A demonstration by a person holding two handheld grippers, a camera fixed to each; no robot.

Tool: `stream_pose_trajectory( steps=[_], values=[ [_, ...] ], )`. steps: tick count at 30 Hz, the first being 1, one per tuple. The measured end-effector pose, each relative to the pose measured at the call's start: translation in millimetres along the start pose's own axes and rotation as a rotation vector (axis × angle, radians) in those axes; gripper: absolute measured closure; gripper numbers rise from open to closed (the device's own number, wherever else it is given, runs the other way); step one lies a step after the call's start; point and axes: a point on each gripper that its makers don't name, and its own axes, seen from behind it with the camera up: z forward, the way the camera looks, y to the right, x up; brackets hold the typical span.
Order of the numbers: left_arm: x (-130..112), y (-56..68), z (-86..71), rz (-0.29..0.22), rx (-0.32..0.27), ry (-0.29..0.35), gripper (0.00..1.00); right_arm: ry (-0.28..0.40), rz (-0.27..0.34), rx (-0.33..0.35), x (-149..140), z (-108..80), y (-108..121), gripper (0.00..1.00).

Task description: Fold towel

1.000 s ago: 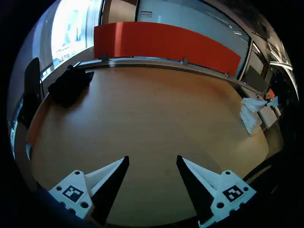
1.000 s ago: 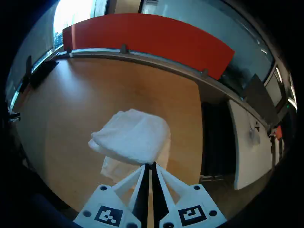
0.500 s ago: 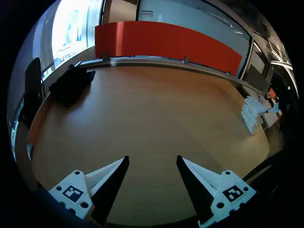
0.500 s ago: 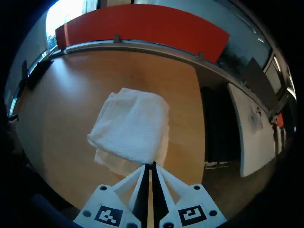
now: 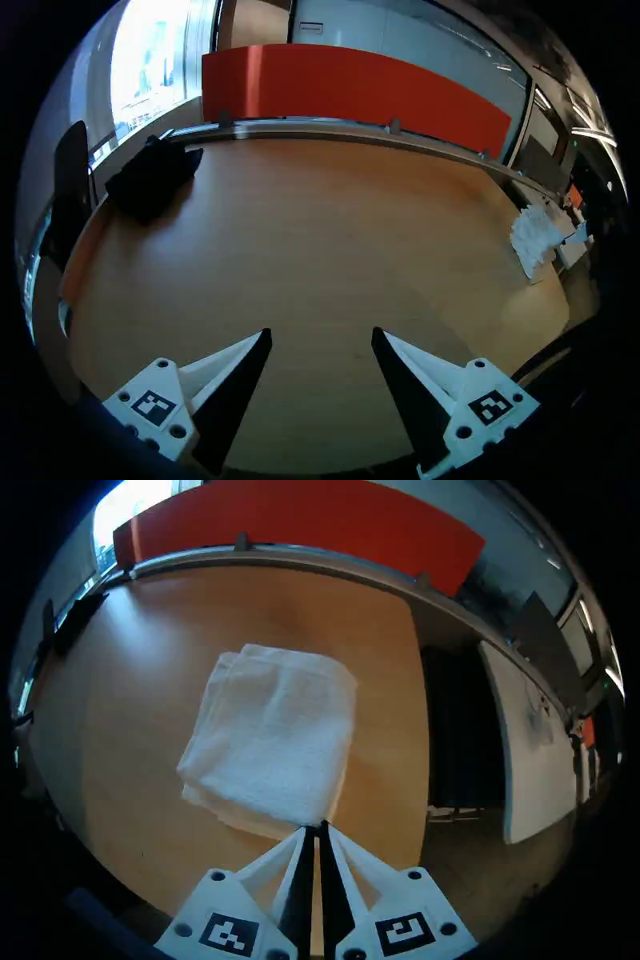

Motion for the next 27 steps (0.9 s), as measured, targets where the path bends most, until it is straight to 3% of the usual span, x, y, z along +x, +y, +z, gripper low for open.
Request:
stream_pose_trajectory(
  steps=[11, 18, 21, 27],
  values=[
    [-0.4, -0.3, 0.0, 0.005, 0.002, -0.006, 0.07, 0.0, 0.013, -0.015, -1.0, 6.3, 2.8, 0.96],
    [0.6, 0.1, 0.1, -0.002, -0.001, -0.005, 0.07, 0.004, 0.025, -0.023, -2.4, 10.1, 0.8, 0.9],
    [0.2, -0.2, 0.5, 0.0, 0.0, -0.007, 0.07, 0.007, 0.025, -0.019, -4.7, 10.1, -2.8, 0.81],
    [-0.5, 0.4, 1.1, -0.001, -0.001, -0.008, 0.07, 0.008, 0.014, -0.036, -9.9, 10.0, -3.3, 0.54]
  ],
)
